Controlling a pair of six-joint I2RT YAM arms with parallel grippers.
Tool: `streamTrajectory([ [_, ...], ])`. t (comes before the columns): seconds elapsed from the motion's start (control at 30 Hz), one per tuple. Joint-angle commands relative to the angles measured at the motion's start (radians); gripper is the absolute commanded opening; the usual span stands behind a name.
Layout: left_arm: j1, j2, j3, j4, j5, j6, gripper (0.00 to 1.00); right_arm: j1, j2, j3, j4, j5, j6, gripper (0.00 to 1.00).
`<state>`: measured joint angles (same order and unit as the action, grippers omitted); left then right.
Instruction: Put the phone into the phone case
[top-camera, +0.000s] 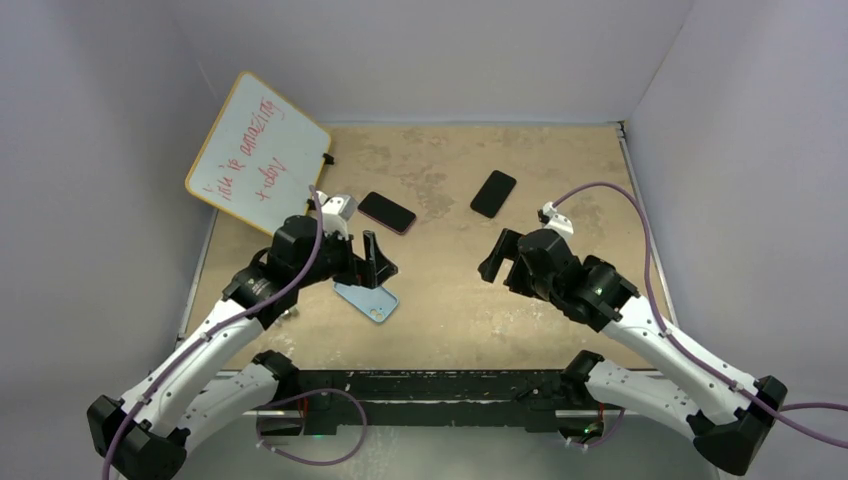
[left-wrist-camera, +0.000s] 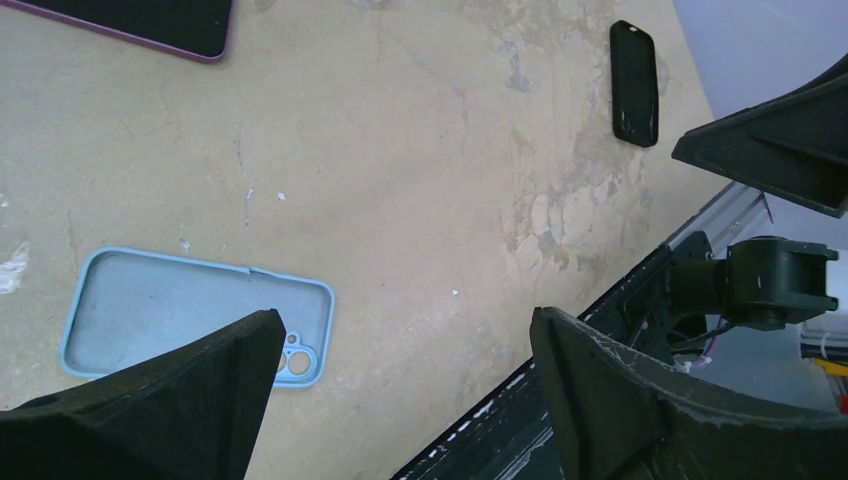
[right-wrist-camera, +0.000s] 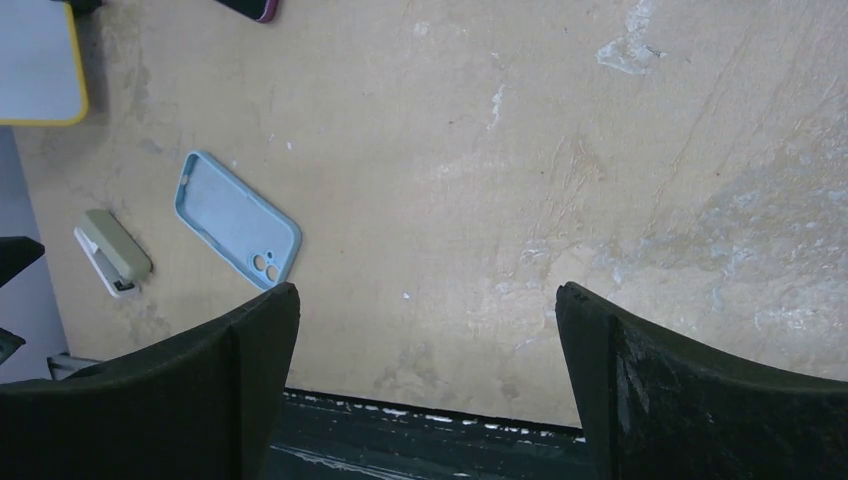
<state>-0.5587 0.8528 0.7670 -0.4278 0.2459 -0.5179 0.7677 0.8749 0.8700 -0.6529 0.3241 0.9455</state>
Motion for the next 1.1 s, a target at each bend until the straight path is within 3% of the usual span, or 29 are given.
streamTrajectory([
  [0.0, -0.003, -0.049, 0.05, -0.035, -0.071, 0.039, 0.99, 0.001, -0.002, -0.005, -0.007, 0.042, 0.043, 0.99],
  [0.3, -0.003, -0.107, 0.122, -0.163, -0.283, 0.196, 0.99, 0.001, 0.069, 0.038, 0.022, 0.086, 0.069, 0.99],
  [0.5, -0.003, -0.168, 0.097, -0.177, -0.382, 0.235, 0.99, 0.001, 0.191, 0.094, 0.072, 0.231, 0.094, 0.99],
  [0.7, -0.001, -0.238, 0.031, -0.121, -0.401, 0.271, 0.99, -0.015, 0.447, 0.211, 0.143, 0.44, 0.036, 0.99],
  [1.07, -0.001, -0.276, 0.02, -0.132, -0.445, 0.257, 1.0, -0.204, 0.944, 0.53, 0.237, 0.381, -0.044, 0.99],
])
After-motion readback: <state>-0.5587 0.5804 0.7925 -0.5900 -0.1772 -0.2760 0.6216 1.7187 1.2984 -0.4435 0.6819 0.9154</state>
